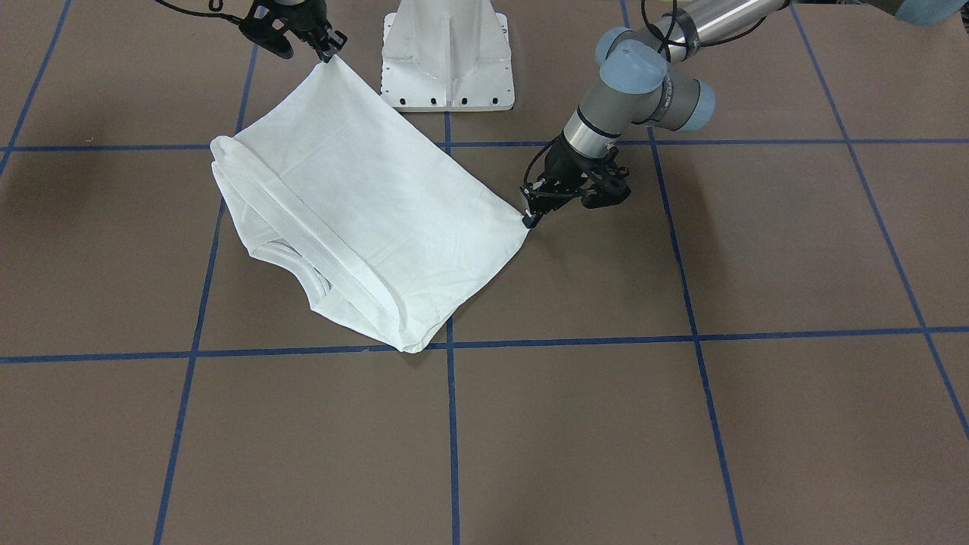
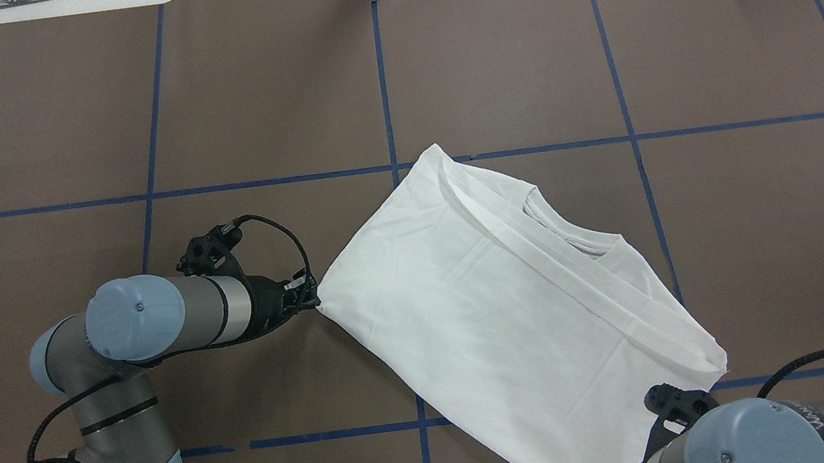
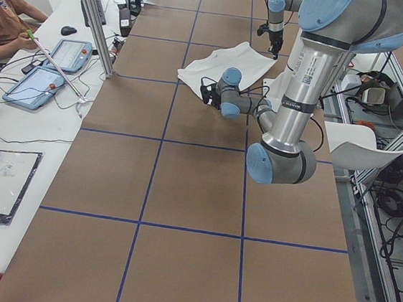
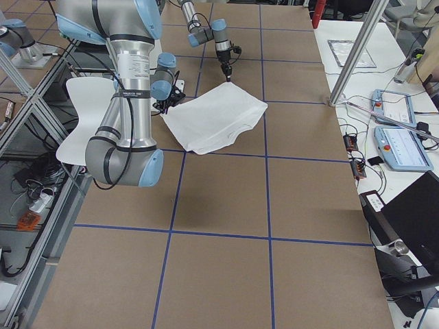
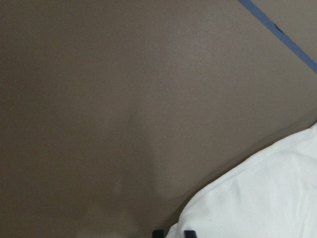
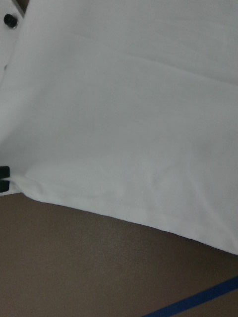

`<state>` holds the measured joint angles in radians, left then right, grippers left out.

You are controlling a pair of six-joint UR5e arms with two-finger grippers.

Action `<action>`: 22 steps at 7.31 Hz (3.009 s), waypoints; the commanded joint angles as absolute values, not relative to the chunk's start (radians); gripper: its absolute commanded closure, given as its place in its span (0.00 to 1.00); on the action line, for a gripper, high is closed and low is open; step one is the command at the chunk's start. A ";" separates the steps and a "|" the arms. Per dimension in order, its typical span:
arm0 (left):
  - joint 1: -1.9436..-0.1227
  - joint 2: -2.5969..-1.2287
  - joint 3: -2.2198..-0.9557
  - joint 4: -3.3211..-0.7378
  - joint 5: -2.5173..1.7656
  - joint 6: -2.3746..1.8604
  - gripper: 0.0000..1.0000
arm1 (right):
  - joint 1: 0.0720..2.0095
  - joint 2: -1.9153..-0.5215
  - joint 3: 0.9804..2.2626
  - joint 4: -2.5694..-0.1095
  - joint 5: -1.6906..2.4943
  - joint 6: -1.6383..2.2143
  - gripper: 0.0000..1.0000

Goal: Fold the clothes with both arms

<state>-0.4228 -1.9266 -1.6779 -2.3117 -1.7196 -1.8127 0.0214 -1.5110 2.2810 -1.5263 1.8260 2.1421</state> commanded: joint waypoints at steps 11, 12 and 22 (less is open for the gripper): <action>-0.773 -2.391 -0.908 -2.564 -1.712 -1.539 1.00 | 0.225 -1.445 2.249 -1.526 1.792 2.137 0.00; -0.779 -2.429 -0.849 -2.566 -1.695 -1.517 1.00 | 0.279 -1.383 2.205 -1.526 1.790 2.135 0.00; -0.811 -2.209 -1.212 -2.568 -1.824 -1.497 0.42 | 0.333 -1.045 1.922 -1.725 1.753 1.411 0.00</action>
